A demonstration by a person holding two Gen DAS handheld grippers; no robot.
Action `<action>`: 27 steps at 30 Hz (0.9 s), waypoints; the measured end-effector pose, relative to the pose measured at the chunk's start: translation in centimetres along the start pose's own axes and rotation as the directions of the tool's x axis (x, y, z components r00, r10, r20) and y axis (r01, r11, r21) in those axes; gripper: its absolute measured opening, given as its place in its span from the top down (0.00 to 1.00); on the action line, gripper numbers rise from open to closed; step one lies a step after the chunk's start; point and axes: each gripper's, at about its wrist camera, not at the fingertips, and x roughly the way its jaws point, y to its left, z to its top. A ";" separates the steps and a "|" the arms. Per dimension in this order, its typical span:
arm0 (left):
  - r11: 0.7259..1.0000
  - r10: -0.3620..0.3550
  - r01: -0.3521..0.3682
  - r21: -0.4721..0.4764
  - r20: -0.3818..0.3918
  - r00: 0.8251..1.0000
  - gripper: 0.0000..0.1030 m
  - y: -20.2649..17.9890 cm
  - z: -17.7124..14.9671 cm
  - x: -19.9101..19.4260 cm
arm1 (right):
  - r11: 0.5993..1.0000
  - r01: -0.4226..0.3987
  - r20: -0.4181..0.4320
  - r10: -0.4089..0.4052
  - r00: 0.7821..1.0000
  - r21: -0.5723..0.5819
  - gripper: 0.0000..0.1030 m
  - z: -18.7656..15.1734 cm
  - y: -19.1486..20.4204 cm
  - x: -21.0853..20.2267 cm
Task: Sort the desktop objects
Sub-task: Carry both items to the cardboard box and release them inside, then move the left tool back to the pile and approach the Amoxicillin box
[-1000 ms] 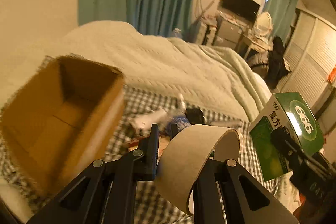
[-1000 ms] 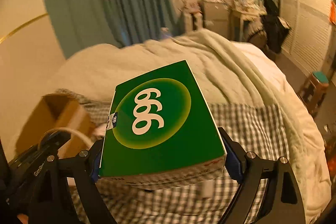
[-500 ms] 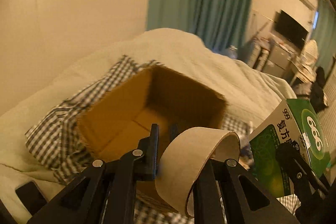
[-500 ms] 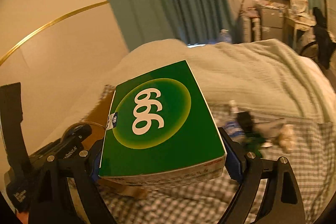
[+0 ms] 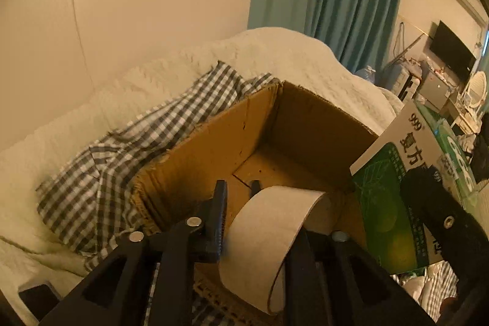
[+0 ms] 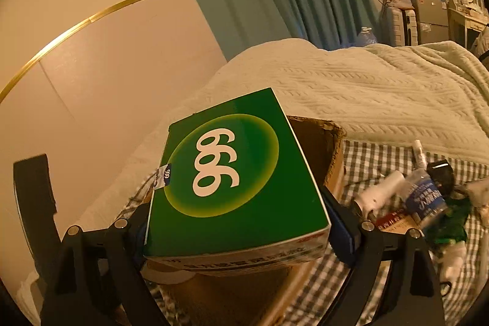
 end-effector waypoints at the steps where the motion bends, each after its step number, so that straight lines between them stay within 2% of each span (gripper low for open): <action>1: 1.000 0.009 -0.009 -0.007 -0.010 1.000 0.44 0.0 0.0 0.3 | 1.000 0.002 0.003 -0.002 1.000 0.003 0.09 0.1 -0.1 0.3; 2: 0.999 0.029 -0.029 -0.016 -0.013 0.999 0.15 -0.1 0.0 0.5 | 1.000 0.010 0.004 -0.010 1.000 0.009 0.03 0.2 -0.2 0.5; 3: 0.999 0.047 -0.047 -0.026 0.001 0.999 0.08 -0.2 -0.1 0.3 | 1.000 0.018 0.003 -0.018 1.000 0.015 0.01 0.2 -0.4 0.5; 4: 0.998 0.051 -0.050 -0.033 0.021 0.999 0.08 -0.3 -0.1 0.0 | 1.000 0.021 0.006 -0.022 1.000 0.020 0.01 0.4 -0.7 0.4; 7: 0.999 0.020 -0.019 -0.026 0.014 1.000 0.07 -1.0 -0.1 -0.4 | 0.999 0.041 0.028 -0.042 0.999 0.008 0.01 0.7 -1.1 -0.4; 11: 1.000 0.028 -0.027 -0.014 0.009 1.000 0.07 -1.9 -0.4 -1.4 | 0.999 0.051 0.047 -0.052 0.998 0.013 0.01 1.0 -1.9 -2.1; 17: 0.999 -0.036 0.036 -0.025 0.017 0.999 0.07 -4.0 -1.1 -4.1 | 0.995 0.104 0.107 -0.104 0.989 0.008 0.01 1.5 -2.9 -6.7; 22: 0.993 -0.106 0.103 0.057 0.039 0.994 0.07 -8.5 -2.8 -7.0 | 0.986 0.166 0.145 -0.168 0.975 0.025 0.01 1.4 -5.0 -11.5; 27: 0.978 -0.156 0.151 0.141 0.029 0.987 0.05 -13.0 -4.9 -8.4 | 0.962 0.268 0.180 -0.274 0.945 0.055 0.01 0.7 -8.8 -16.4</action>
